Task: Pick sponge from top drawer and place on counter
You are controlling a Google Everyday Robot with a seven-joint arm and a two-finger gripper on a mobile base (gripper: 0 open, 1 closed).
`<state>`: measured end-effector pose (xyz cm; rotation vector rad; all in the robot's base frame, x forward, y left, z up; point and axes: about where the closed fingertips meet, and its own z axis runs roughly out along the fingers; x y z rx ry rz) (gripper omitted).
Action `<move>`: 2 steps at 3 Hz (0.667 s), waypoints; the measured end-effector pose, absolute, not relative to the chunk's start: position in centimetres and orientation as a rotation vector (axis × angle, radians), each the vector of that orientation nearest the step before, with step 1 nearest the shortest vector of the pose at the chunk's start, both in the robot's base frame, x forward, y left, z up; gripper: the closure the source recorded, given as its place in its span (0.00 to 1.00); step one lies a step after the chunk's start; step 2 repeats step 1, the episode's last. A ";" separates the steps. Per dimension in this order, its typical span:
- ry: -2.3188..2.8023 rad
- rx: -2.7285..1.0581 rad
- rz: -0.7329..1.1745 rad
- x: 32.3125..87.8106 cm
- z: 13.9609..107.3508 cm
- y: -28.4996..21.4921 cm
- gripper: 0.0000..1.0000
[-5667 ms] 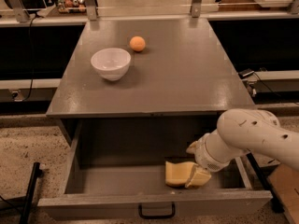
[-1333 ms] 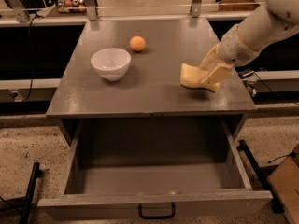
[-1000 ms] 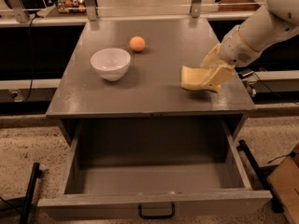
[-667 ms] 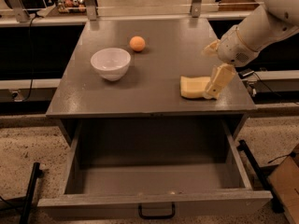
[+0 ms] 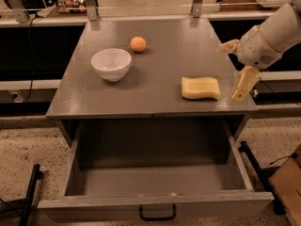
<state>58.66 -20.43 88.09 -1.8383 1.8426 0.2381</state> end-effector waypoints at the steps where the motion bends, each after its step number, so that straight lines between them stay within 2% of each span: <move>1: 1.832 -1.852 0.238 58.5 88.0 -20.5 0.00; 2: 1.832 -1.852 0.238 58.5 88.0 -20.5 0.00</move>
Offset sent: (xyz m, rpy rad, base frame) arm 0.0000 0.0000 0.0000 0.0000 0.0000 0.0000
